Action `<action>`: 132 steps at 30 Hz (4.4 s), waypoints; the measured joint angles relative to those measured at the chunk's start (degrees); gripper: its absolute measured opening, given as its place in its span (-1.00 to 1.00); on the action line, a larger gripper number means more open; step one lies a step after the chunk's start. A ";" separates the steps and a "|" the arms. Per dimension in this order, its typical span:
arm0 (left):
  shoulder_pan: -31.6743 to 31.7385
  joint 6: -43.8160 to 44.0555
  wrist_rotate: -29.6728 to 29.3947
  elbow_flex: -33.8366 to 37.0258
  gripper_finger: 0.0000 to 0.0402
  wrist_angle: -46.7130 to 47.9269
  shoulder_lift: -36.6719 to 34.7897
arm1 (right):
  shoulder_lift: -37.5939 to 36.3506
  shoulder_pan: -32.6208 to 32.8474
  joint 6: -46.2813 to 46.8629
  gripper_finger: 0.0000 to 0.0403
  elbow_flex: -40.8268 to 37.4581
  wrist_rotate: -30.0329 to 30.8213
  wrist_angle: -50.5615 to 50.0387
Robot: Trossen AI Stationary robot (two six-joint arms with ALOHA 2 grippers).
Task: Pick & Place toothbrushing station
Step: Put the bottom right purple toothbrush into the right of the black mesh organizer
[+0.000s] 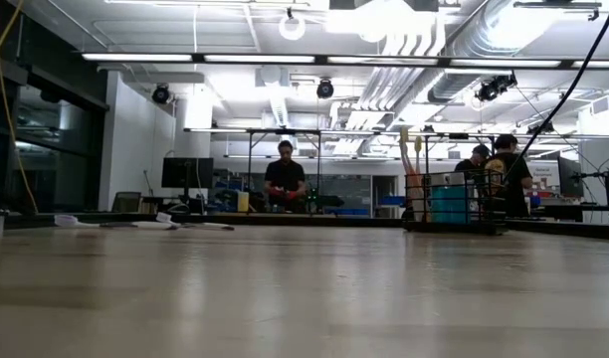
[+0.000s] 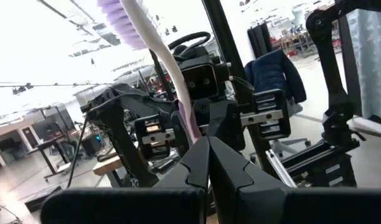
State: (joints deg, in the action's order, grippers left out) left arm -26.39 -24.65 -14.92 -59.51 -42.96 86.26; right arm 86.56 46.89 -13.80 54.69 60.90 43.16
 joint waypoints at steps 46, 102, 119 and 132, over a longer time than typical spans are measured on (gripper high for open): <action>2.24 1.50 6.71 0.01 -0.50 -3.60 0.00 | 0.00 0.00 0.02 -0.92 0.00 -4.33 0.44; 4.85 4.11 15.43 0.02 -0.50 -9.60 -0.02 | 0.00 -5.26 -6.11 -0.92 -0.02 -10.62 4.96; 4.87 3.85 15.19 0.02 -0.50 -10.53 -0.02 | 0.02 -10.77 -6.41 -0.92 -0.02 -20.42 6.80; 6.51 3.97 15.37 0.02 -0.51 -11.32 -0.02 | 0.02 -13.25 -5.51 -0.92 0.00 -23.58 7.43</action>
State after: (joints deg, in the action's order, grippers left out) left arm -19.89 -20.67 0.45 -59.48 -54.28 86.24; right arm 86.59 33.65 -19.31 54.69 37.32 50.59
